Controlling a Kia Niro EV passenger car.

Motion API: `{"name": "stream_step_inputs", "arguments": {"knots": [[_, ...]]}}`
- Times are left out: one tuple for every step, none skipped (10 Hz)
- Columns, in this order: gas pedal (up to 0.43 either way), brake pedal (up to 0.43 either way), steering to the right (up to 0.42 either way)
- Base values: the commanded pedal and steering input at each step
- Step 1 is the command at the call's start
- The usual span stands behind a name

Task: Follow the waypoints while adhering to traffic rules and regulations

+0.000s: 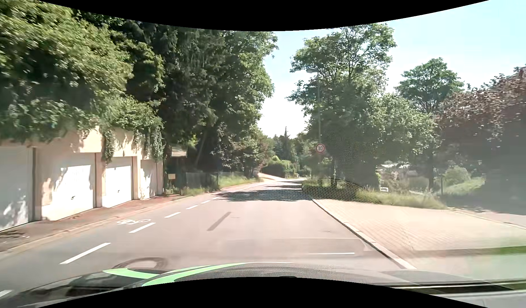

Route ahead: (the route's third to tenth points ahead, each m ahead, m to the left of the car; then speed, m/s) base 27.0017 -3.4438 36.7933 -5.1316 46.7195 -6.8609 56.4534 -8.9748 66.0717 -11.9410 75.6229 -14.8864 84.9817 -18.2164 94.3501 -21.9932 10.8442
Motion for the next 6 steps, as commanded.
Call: {"name": "stream_step_inputs", "arguments": {"knots": [[0.000, 0.189, 0.013], [0.000, 0.183, 0.013], [0.000, 0.183, 0.013], [0.000, 0.183, 0.013], [0.000, 0.177, 0.013], [0.000, 0.165, 0.014]]}}
